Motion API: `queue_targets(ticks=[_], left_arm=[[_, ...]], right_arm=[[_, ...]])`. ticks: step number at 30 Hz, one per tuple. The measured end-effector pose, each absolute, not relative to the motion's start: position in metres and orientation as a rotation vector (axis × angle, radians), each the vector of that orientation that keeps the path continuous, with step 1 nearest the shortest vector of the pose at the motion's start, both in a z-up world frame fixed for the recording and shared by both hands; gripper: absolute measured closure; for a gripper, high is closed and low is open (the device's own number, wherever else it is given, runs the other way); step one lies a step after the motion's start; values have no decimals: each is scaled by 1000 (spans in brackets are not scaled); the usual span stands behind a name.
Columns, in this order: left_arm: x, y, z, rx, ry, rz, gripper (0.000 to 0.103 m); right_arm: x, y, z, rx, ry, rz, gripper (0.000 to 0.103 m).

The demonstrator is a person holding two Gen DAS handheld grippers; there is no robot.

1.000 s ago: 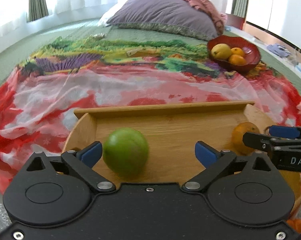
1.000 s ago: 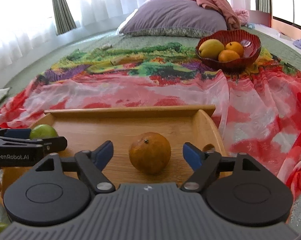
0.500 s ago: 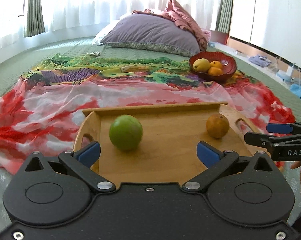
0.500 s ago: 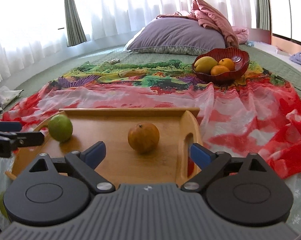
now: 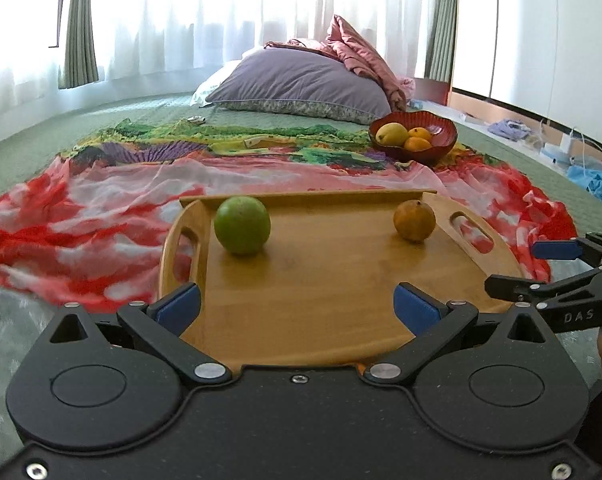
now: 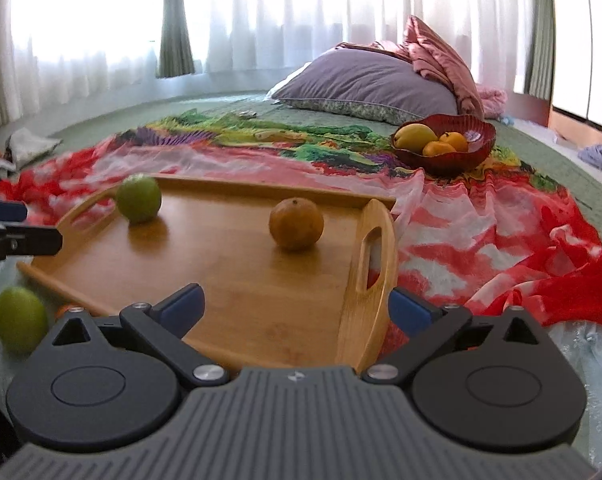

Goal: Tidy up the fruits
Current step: 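Lower both fruits onto the tray and open both grippers, then grasp the second green pomelo with the left gripper while the right grasps a tangerine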

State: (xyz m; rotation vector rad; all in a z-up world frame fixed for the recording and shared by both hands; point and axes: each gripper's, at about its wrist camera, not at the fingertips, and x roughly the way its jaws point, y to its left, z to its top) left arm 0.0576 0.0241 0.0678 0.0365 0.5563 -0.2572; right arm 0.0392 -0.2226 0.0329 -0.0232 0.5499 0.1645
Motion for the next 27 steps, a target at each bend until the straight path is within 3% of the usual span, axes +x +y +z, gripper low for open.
queue_targets(ticks=[21,27], left_arm=[[16,25,38,55,592,-238,1],[5,28,36,76,595,-235,16]], right_arm=[[-15,-196,17,-164,496,183,1],[-29,-204,11,-152,511,150,13]])
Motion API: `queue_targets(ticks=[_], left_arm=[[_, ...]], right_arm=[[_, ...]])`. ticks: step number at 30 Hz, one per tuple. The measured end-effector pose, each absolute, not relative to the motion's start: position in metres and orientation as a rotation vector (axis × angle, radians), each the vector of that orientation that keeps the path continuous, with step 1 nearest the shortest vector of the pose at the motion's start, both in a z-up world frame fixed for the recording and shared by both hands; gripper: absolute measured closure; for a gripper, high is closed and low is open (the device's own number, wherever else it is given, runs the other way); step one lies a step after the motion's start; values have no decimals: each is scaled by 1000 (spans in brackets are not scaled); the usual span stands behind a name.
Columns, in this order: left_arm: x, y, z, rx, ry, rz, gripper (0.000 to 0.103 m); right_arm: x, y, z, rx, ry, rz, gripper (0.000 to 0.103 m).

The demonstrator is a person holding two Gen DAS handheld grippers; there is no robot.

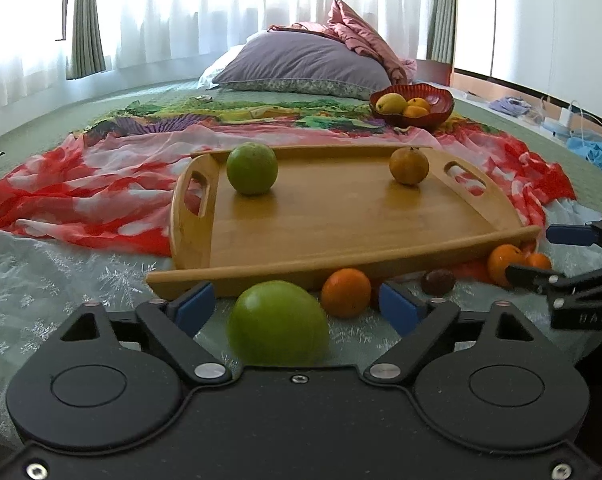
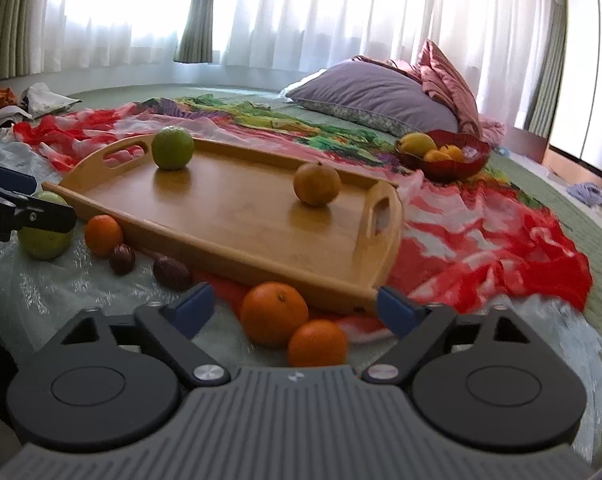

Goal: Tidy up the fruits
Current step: 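Grasp the second green pomelo with the left gripper while the right grasps a tangerine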

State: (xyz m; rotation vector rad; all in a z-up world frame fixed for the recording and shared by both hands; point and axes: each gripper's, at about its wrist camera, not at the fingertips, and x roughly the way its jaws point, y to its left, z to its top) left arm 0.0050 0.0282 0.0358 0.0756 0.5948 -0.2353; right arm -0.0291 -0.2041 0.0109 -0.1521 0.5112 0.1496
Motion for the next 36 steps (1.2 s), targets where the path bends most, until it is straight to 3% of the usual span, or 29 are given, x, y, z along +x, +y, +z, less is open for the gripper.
queue_targets(ticks=[15,36], left_arm=[[-3,34,29,85,603,-209,44],[4,33,16,58,612,-173,47]], right_arm=[[-47,-222,11,-124,564,134,55],[-37,-222,3,-99,603,122,68]])
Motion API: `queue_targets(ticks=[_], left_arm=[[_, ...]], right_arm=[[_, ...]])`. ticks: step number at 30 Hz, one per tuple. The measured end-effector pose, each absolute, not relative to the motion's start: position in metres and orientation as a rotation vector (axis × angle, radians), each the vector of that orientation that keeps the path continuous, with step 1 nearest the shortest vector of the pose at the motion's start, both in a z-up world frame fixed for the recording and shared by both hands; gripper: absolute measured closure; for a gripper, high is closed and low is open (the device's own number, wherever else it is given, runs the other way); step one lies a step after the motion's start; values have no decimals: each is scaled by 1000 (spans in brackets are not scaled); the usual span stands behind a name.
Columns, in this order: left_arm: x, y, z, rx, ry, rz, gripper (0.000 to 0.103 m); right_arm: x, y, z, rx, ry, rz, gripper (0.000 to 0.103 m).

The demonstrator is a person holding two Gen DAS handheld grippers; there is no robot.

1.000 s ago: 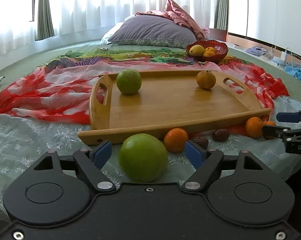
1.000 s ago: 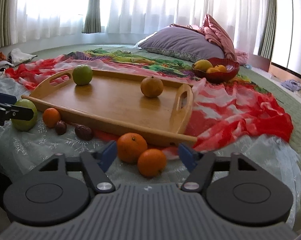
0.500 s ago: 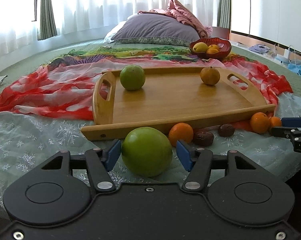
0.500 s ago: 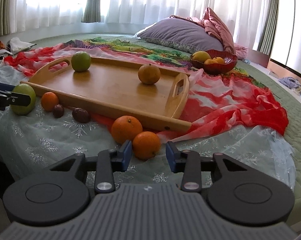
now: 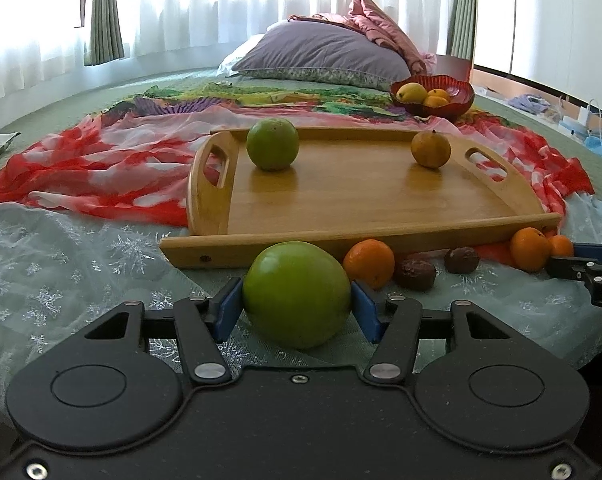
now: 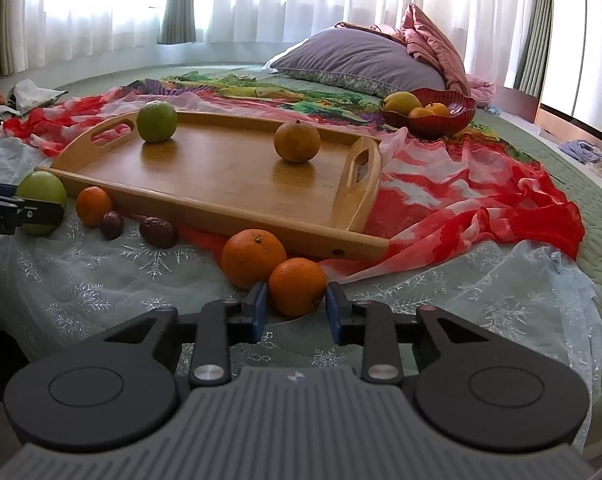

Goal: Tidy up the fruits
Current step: 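Grasp the second green pomelo with the left gripper while the right grasps a tangerine, then carry both held fruits over the tray beside the placed fruits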

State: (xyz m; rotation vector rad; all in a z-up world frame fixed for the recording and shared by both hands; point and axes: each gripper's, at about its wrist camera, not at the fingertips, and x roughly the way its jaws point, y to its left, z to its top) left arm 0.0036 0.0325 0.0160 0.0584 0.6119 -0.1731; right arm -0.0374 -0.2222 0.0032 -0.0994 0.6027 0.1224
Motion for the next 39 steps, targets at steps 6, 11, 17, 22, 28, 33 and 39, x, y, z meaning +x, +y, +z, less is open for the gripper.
queue_targets(ticks=[6,11,17,22,28,33,39], left_arm=[[2,35,23,27,615,-164,48],[6,36,37,10,571,-153,48],[25,30,52,13,535,-133,48],[51,26,55,-3,546,-123,48],[82,21,54,-10,556,-113,47],[106,19,51,-2,565,-100,47],[127,14,44,15,583,-93,47]], right_arm=[[-42,-222,13,-97,556,94,69],[-36,-224,27,-87,519,80,69],[-14,-221,36,-52,508,69,69],[13,-212,39,-23,510,65,69],[46,-205,40,31,517,77,69],[67,-198,33,50,529,67,69],[85,-194,21,63,567,57,69]])
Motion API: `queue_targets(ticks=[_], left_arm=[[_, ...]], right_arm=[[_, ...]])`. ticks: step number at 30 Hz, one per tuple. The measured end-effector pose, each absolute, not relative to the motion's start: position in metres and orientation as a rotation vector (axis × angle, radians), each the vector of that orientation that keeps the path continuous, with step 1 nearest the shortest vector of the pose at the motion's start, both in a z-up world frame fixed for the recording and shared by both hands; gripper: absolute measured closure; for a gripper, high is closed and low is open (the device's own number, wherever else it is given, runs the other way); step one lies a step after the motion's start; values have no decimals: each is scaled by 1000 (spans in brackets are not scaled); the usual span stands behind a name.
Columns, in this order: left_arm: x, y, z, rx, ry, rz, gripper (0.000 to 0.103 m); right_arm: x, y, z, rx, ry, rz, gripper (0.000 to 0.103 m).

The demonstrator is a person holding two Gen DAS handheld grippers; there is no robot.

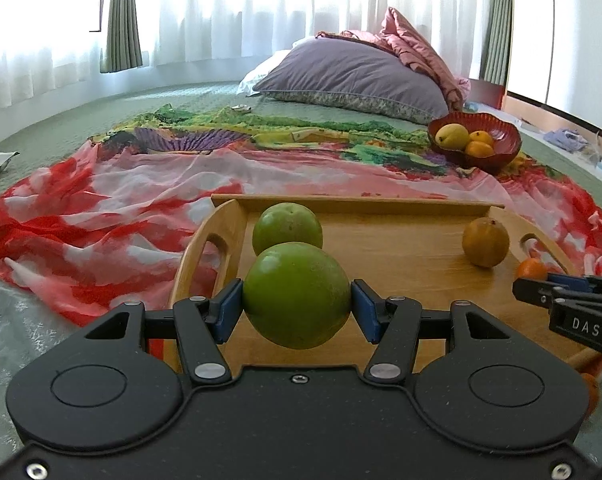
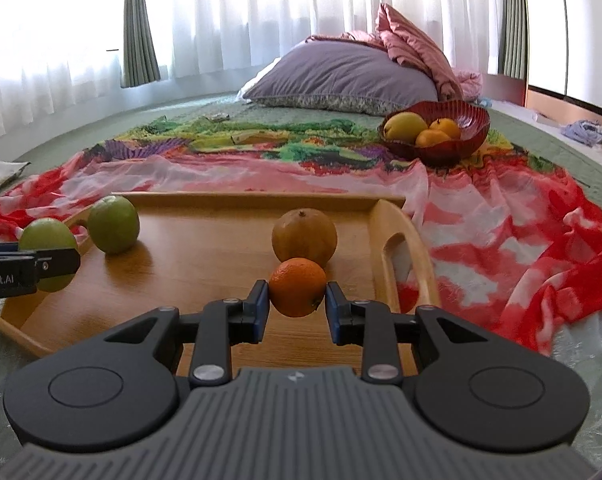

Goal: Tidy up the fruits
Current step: 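Carry both held fruits over the tray beside the placed fruits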

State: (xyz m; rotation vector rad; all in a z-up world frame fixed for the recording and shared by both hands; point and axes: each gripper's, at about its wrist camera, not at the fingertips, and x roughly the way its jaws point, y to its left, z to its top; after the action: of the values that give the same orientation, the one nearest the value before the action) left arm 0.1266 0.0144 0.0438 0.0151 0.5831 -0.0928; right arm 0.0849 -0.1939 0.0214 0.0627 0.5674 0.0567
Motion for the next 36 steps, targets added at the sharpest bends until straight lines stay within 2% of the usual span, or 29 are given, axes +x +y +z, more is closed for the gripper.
queue_targets(ticks=[36], left_arm=[[148,5,24,49,612,-79,47]], right_arm=[[105,-190,8,77,602,31,68]])
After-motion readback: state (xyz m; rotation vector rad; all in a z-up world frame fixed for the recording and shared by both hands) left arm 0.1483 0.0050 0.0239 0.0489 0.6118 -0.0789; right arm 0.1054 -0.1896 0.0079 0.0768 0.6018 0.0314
